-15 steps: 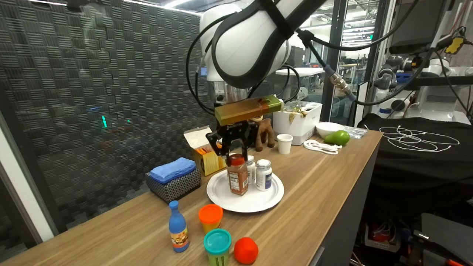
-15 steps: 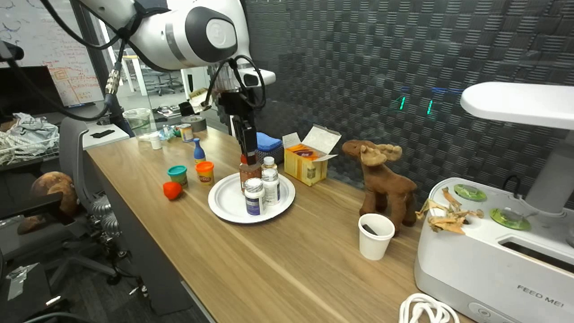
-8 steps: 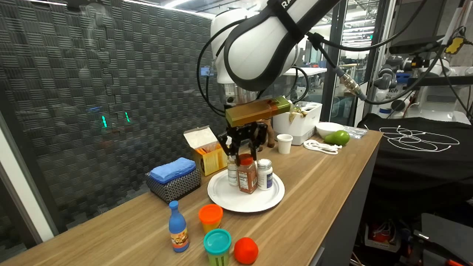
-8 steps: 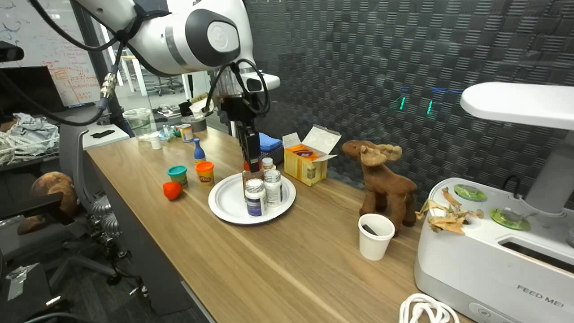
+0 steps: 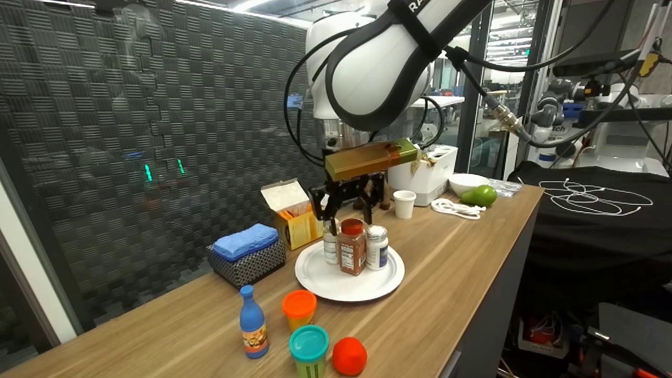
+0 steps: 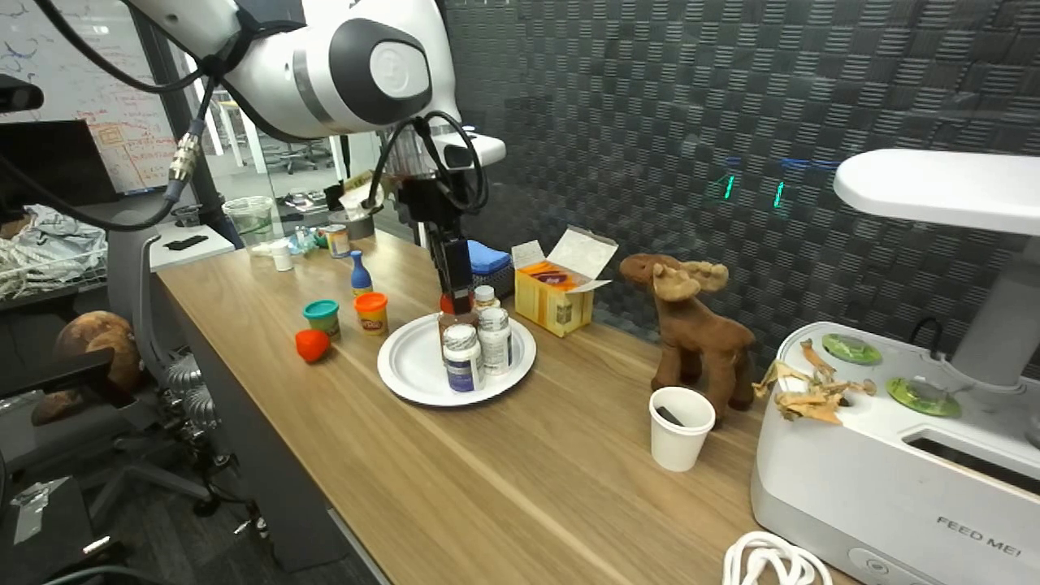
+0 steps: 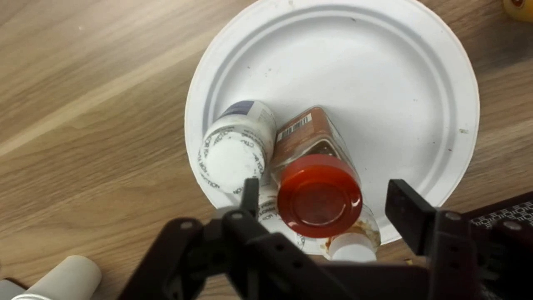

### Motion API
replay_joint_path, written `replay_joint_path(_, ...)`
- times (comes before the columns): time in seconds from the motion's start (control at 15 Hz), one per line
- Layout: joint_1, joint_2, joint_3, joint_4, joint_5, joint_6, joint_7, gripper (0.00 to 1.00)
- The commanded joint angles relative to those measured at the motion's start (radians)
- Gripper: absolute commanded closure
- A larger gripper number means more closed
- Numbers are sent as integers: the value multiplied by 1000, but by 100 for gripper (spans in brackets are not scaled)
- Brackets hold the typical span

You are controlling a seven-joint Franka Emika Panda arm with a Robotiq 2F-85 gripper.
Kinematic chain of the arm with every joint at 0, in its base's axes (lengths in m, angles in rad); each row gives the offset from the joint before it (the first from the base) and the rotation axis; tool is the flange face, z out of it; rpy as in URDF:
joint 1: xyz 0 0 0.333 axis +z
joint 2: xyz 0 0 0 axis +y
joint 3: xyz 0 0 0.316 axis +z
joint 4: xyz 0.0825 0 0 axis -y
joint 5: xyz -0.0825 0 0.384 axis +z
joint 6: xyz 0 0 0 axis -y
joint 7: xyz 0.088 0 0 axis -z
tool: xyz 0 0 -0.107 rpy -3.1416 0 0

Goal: Pick up all the objects surrounding the white plate and arrange them on the plate

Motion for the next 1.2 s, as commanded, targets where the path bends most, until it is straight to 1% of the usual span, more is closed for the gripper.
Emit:
replay_joint_path(0.0,3,-67,-1,-45,-35,35,37,0)
replay_joint_path(0.27,9,-116,16,-31,-34,26,79,0)
replay_joint_path(0.47,13,-155,51,-34,-7,11,112,0)
replay_joint_path(0.8,39,-159,104,-55,-16,-19,267,0)
replay_joint_path(1.0,56,-130,123,-56,-10,-40,397,0)
replay_joint_path(1.13,68,-104,131,-55,-20,-35,473,0)
